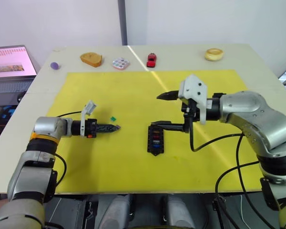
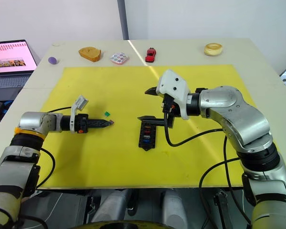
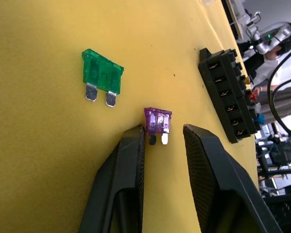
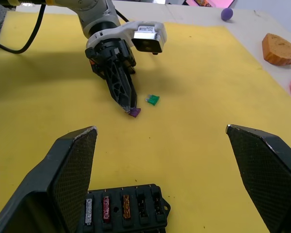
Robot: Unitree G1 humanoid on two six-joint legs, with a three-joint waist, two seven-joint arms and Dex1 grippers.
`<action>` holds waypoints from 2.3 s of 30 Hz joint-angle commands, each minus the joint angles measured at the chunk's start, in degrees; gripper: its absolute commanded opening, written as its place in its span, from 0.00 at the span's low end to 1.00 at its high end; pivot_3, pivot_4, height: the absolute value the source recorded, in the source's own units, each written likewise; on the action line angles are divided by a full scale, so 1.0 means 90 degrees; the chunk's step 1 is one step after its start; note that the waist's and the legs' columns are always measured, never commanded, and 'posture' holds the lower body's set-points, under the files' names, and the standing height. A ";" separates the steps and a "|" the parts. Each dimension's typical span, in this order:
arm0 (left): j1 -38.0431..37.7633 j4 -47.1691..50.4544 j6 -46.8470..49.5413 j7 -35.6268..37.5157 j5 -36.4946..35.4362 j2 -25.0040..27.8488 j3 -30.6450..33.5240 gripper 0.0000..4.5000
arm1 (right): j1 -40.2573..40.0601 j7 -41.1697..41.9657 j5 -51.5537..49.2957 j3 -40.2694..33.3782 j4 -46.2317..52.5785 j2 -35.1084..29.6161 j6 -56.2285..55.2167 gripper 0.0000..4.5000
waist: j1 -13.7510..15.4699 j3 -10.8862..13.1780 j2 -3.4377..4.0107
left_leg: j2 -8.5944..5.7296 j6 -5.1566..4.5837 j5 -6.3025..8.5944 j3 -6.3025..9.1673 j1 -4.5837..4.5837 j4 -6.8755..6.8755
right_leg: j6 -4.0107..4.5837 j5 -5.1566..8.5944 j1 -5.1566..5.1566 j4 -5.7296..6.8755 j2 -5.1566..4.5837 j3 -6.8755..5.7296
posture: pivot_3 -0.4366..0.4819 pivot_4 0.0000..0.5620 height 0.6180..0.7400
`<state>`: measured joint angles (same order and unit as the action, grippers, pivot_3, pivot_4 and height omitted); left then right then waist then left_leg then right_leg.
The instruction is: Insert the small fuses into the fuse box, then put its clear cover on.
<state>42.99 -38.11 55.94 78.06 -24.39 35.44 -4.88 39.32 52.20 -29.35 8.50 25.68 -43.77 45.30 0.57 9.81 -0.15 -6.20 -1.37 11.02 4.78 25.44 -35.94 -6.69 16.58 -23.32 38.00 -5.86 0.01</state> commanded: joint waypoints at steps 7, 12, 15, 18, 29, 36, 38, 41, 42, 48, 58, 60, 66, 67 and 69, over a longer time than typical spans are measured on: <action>-0.0202 -0.0188 0.0008 -0.0135 0.0101 -0.0021 0.0095 0.01 | 0.0087 0.0067 0.0031 -0.0046 0.0150 -0.0032 -0.0087 1.00 | -0.0012 -0.0002 0.0003 | 0.0001 0.0001 -0.0001 0.0000 -0.0002 0.0001 | 0.0000 0.0000 0.0001 0.0001 0.0001 0.0000 | 0.48 0.27 1.00; -0.0314 0.0294 0.0047 -0.0050 -0.0032 0.0033 0.0158 0.01 | 0.0107 0.0074 -0.0016 -0.0030 0.0158 -0.0047 0.0049 1.00 | -0.0013 -0.0002 0.0003 | 0.0002 0.0002 -0.0001 0.0000 -0.0002 0.0001 | 0.0000 0.0000 0.0002 0.0001 0.0001 0.0001 | 0.48 0.27 1.00; -0.0409 0.0636 0.0035 -0.0065 -0.0129 0.0097 0.0264 0.01 | 0.0122 0.0081 -0.0058 -0.0025 0.0162 -0.0068 0.0185 1.00 | -0.0017 -0.0002 0.0003 | 0.0002 0.0002 -0.0001 -0.0001 0.0000 0.0002 | 0.0000 0.0000 0.0002 0.0001 0.0001 0.0002 | 0.48 0.27 1.00; -0.0522 0.0901 -0.0013 -0.0085 -0.0216 0.0170 0.0323 0.01 | 0.0143 0.0100 -0.0034 -0.0017 0.0152 -0.0046 0.0182 1.00 | -0.0022 -0.0002 0.0003 | 0.0002 0.0002 -0.0001 -0.0001 0.0001 0.0003 | 0.0000 0.0000 0.0002 0.0001 0.0001 0.0003 | 0.48 0.27 1.00; -0.0749 0.3656 0.0145 -0.0421 -0.1711 0.0094 0.1559 0.01 | 0.1393 -0.0166 -0.2092 -0.0758 -0.0548 0.0478 0.3844 1.00 | -0.0037 0.0003 -0.0002 | 0.0005 0.0004 -0.0002 0.0002 0.0015 0.0005 | 0.0001 0.0001 -0.0005 0.0000 0.0000 0.0003 | 0.48 0.27 1.00; -0.0469 0.5191 0.0371 -0.1015 -0.2766 -0.0183 0.1779 0.01 | 0.2468 -0.0407 -0.2590 -0.1401 -0.1621 0.0788 0.4747 1.00 | -0.0010 0.0003 -0.0002 | 0.0002 0.0002 -0.0001 0.0001 0.0011 0.0005 | 0.0001 0.0000 0.0000 -0.0003 -0.0002 0.0002 | 0.48 0.27 1.00; -0.0445 0.5355 0.0371 -0.1147 -0.2956 -0.0230 0.1772 0.01 | 0.2604 -0.0452 -0.2677 -0.1450 -0.1734 0.0872 0.4865 1.00 | -0.0027 0.0003 -0.0002 | 0.0001 0.0002 -0.0001 0.0000 0.0010 0.0005 | 0.0001 0.0000 0.0000 -0.0004 -0.0001 0.0003 | 0.48 0.27 1.00; -0.0339 0.5488 0.0385 -0.1428 -0.3216 -0.0344 0.1786 0.00 | 0.2730 -0.0510 -0.2820 -0.1489 -0.1734 0.0996 0.4960 0.81 | -0.0047 0.0003 -0.0001 | 0.0002 0.0004 -0.0002 -0.0002 0.0008 0.0009 | 0.0001 0.0000 -0.0001 -0.0002 0.0000 0.0003 | 0.48 0.27 1.00; -0.0318 0.5505 0.0392 -0.1497 -0.3270 -0.0352 0.1779 0.00 | 0.2761 -0.0537 -0.2855 -0.1502 -0.1736 0.1030 0.4996 0.75 | -0.0056 0.0003 -0.0001 | 0.0002 0.0003 -0.0002 -0.0002 0.0008 0.0010 | 0.0001 0.0000 -0.0001 -0.0002 0.0000 0.0003 | 0.48 0.27 1.00; -0.0291 0.5478 0.0274 -0.1639 -0.3397 -0.0305 0.1698 0.00 | 0.2933 -0.0730 -0.3090 -0.1726 -0.1813 0.1250 0.5222 0.52 | -0.0119 0.0003 -0.0002 | 0.0002 0.0004 -0.0003 -0.0001 0.0009 0.0009 | 0.0001 0.0000 -0.0001 0.0000 0.0002 0.0002 | 0.48 0.27 1.00; -0.0225 0.5411 0.0193 -0.1660 -0.3416 -0.0305 0.1615 0.00 | 0.2946 -0.1144 -0.3550 -0.1797 -0.1918 0.1355 0.5245 0.52 | -0.0137 0.0003 -0.0002 | 0.0002 0.0005 -0.0003 -0.0001 0.0009 0.0014 | 0.0001 0.0000 -0.0004 0.0000 0.0002 0.0002 | 0.48 0.27 1.00; -0.0213 0.5384 0.0177 -0.1669 -0.3417 -0.0300 0.1610 0.00 | 0.2939 -0.1219 -0.3619 -0.1793 -0.1930 0.1349 0.5245 0.52 | -0.0136 0.0003 -0.0002 | 0.0002 0.0005 -0.0003 -0.0002 0.0009 0.0014 | 0.0001 0.0000 -0.0004 0.0000 0.0002 0.0003 | 0.48 0.27 1.00; -0.0243 0.5397 0.0150 -0.1684 -0.3423 -0.0268 0.1577 0.00 | 0.2922 -0.1380 -0.3767 -0.1815 -0.1912 0.1349 0.5245 0.52 | -0.0141 0.0003 -0.0002 | 0.0002 0.0005 -0.0003 -0.0002 0.0009 0.0015 | 0.0001 0.0000 -0.0004 -0.0001 0.0002 0.0003 | 0.48 0.27 1.00; -0.0256 0.5411 0.0147 -0.1685 -0.3423 -0.0266 0.1572 0.00 | 0.2924 -0.1403 -0.3785 -0.1826 -0.1908 0.1358 0.5245 0.52 | -0.0141 0.0003 -0.0002 | 0.0002 0.0005 -0.0003 -0.0001 0.0009 0.0015 | 0.0001 0.0000 -0.0005 -0.0001 0.0002 0.0003 | 0.48 0.27 1.00; -0.0273 0.5441 0.0154 -0.1697 -0.3433 -0.0269 0.1563 0.00 | 0.2935 -0.1451 -0.3845 -0.1856 -0.1910 0.1379 0.5245 0.41 | -0.0140 0.0003 -0.0002 | 0.0002 0.0005 -0.0003 -0.0002 0.0009 0.0015 | 0.0001 0.0000 -0.0005 -0.0001 0.0002 0.0003 | 0.48 0.27 1.00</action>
<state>40.21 9.54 58.09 62.93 -54.28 32.36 9.65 64.12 39.46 -62.29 -6.10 8.09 -31.90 92.11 -0.69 9.84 -0.16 -6.18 -1.32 10.99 4.77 25.52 -35.81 -6.68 16.59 -23.36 37.99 -5.84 0.04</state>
